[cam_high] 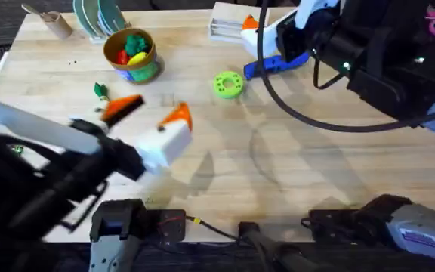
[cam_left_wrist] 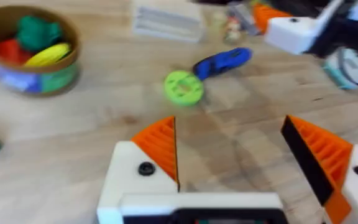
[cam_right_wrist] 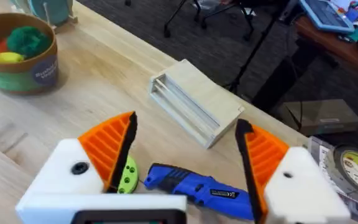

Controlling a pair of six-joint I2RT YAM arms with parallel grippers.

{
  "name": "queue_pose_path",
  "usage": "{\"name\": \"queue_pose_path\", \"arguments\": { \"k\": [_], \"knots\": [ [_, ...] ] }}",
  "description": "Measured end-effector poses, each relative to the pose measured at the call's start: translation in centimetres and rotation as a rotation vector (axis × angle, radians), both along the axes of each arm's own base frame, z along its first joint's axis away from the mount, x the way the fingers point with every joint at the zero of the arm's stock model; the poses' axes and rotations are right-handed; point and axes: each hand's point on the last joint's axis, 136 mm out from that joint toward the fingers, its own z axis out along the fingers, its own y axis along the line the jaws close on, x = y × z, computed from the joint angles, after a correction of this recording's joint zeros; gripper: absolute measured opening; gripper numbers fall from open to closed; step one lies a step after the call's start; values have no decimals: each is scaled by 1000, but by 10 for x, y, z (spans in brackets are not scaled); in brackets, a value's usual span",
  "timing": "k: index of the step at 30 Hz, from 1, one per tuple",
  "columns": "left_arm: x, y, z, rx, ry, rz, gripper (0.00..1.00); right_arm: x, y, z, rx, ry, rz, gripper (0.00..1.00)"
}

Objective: Pick up the gripper from the table and insert it into the empty holder that is missing its gripper. Then pick up a screw, insert it into the mounting hole, and use the screwdriver to tighten it. Finally, clean up the table by picking up the vegetable and placing it into the bucket.

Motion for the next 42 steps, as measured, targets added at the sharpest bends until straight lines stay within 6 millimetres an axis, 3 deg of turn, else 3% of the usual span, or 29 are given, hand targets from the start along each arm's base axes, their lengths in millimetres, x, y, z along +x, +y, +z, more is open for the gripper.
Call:
{"name": "queue_pose_path", "arguments": {
  "k": [6,10,21,31,37,39,42],
  "knots": [
    [6,39,3,147,220,191,993,0,0,0,0,0,0,992],
    [24,60,-1,241,313,268,993,0,0,0,0,1,0,992],
    [50,82,-41,339,523,325,993,0,0,0,0,0,0,991],
    [64,127,-79,337,740,558,993,0,0,0,0,1,0,991],
    [83,171,-97,257,795,727,993,0,0,0,0,1,0,993],
    [101,201,-111,202,794,828,993,0,0,0,0,0,0,994],
    [115,212,-123,187,798,850,993,0,0,0,0,0,0,993]
  ]
}}
